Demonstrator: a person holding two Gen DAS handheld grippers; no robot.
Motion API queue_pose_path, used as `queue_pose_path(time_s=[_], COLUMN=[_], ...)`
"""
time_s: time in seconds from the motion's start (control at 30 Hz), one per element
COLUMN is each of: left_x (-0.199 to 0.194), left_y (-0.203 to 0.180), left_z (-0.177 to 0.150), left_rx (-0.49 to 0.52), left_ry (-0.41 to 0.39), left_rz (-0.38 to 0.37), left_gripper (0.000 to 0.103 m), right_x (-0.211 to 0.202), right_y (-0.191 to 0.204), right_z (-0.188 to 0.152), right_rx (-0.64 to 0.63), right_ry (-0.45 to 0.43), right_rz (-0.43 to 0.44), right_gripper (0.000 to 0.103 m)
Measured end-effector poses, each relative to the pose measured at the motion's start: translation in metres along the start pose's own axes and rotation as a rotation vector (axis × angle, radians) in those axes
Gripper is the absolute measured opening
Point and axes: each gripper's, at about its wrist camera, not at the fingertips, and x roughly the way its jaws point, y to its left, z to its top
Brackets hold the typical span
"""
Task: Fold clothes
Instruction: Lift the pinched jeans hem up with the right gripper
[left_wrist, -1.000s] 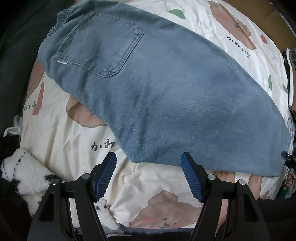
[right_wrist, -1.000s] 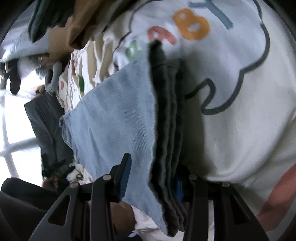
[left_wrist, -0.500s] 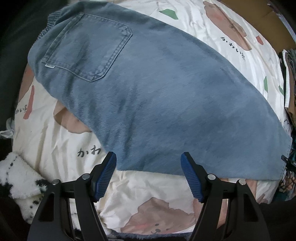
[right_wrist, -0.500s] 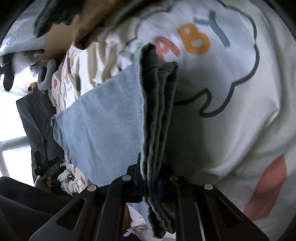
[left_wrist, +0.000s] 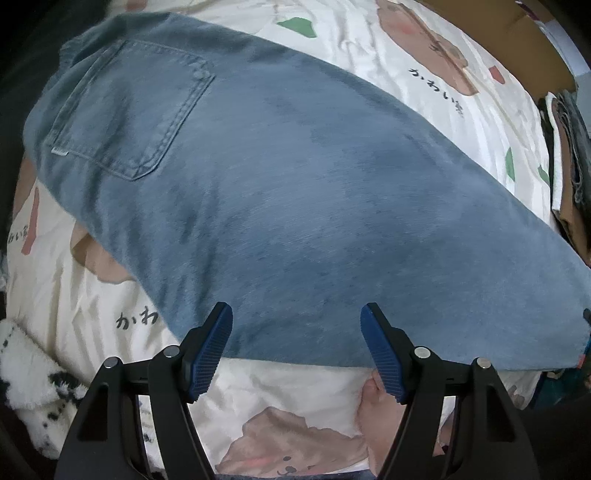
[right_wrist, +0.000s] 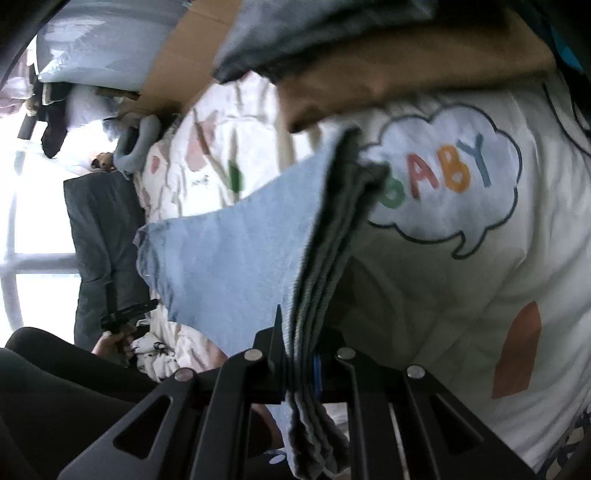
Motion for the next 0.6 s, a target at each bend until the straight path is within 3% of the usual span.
queue_pose_path(time_s=[0.6], left_x=[0.019], left_y=[-0.041], left_z=[0.030], left_rx=[0.064], left_ry=[0.007], left_rz=[-0.054], left_gripper=[0.073], right_x=[-0.091], right_y=[0.088], right_z=[0.008], right_rx=[-0.102], right_ry=[-0.108], right_rz=[0.028], right_gripper=[0.008])
